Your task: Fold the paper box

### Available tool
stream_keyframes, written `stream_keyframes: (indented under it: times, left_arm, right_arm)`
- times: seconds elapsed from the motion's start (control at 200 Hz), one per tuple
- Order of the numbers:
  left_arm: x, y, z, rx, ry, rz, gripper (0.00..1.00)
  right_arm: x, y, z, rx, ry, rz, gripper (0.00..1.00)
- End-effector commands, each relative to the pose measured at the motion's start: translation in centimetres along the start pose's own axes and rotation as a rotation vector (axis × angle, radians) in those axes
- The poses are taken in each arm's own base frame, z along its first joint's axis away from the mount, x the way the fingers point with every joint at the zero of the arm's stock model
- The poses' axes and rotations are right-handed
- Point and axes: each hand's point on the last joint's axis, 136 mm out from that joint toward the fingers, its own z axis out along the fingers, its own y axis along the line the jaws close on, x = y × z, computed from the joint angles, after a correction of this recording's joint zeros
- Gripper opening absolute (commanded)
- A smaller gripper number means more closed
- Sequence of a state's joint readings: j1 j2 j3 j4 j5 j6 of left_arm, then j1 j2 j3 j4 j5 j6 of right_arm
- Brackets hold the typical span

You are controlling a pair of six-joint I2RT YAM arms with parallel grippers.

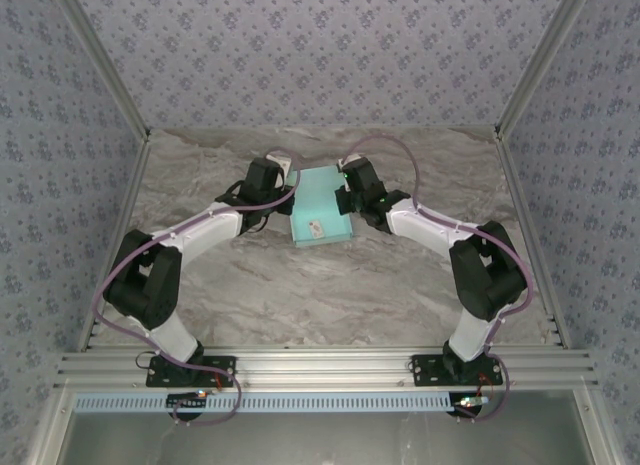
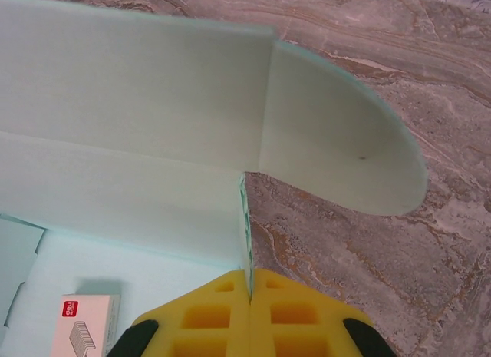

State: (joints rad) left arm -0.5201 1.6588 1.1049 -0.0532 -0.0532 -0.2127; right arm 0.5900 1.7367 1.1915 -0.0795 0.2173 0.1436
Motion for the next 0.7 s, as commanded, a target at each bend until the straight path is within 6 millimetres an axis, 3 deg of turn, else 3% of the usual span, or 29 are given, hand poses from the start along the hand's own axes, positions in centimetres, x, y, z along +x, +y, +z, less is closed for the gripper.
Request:
stream_keyframes:
  times: [0.0, 0.38, 0.695]
  left_arm:
    - [-0.65, -0.16, 0.09, -0.004, -0.009, -0.025, 0.11]
    - [0.05, -0.47, -0.31, 0.021, 0.004, -0.044, 0.14]
    - [-0.72, -0.66, -0.59, 0.018, -0.027, -0.073, 0.0]
  right_arm:
    - [-1.38, -0.59, -1.2, 0.034, -0.028, 0.04, 0.0]
    - [-1.31, -0.73, -1.05, 0.044, -0.027, 0.047, 0.0]
    - [-1.42, -0.21, -1.08, 0.017, -0.039, 0.117, 0.0]
